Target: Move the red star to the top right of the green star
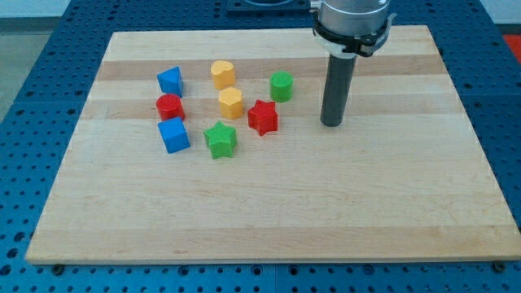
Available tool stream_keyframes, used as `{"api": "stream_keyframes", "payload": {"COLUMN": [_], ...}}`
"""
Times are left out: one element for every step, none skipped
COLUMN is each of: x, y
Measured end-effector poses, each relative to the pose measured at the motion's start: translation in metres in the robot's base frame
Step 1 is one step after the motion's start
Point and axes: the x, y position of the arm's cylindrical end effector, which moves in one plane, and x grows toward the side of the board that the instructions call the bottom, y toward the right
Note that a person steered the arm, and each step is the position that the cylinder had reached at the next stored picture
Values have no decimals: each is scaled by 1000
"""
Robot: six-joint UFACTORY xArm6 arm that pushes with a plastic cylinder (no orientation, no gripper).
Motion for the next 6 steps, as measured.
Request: {"api": "stream_keyframes", "payload": {"x": [0, -4, -16, -23, -23, -23], "y": [0, 0, -16, -59, -106, -106]}}
